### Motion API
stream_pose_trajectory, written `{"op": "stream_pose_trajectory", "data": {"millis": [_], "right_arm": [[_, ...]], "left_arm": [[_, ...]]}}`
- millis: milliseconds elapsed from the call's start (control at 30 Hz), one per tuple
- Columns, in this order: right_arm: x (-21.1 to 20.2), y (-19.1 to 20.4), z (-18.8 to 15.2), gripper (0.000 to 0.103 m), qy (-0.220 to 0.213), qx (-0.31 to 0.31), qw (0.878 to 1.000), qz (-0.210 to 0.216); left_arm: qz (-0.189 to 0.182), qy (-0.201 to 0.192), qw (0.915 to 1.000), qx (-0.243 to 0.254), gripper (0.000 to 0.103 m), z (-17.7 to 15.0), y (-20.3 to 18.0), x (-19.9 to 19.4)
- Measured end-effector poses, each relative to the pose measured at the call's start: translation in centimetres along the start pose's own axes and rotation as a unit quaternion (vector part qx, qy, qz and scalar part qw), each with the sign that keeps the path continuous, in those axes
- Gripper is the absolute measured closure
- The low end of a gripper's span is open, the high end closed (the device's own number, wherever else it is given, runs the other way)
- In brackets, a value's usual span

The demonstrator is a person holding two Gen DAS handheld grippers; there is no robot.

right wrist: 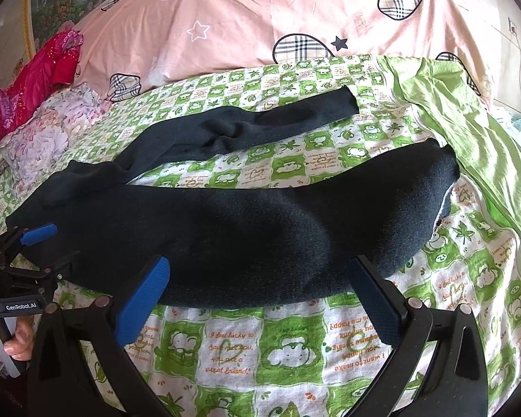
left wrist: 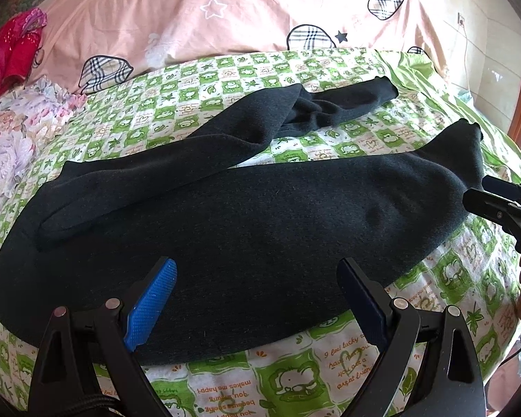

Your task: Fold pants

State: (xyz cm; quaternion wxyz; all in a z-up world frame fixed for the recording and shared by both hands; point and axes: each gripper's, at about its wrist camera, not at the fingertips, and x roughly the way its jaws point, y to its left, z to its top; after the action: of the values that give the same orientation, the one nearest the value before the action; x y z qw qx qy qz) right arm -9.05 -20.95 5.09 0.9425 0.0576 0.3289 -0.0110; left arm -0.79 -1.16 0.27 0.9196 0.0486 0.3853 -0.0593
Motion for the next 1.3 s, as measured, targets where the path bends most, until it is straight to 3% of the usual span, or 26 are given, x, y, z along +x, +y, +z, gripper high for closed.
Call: {"op": "stream_pose_trajectory", "data": {"millis": [1300], "right_arm": [[-0.1, 1.0, 0.2, 0.000, -0.001, -0.002, 1.000, 0.011]], "left_arm": [[-0.009, -0.001, 0.9999, 0.007, 0.009, 0.4, -0.4, 0.1]]}}
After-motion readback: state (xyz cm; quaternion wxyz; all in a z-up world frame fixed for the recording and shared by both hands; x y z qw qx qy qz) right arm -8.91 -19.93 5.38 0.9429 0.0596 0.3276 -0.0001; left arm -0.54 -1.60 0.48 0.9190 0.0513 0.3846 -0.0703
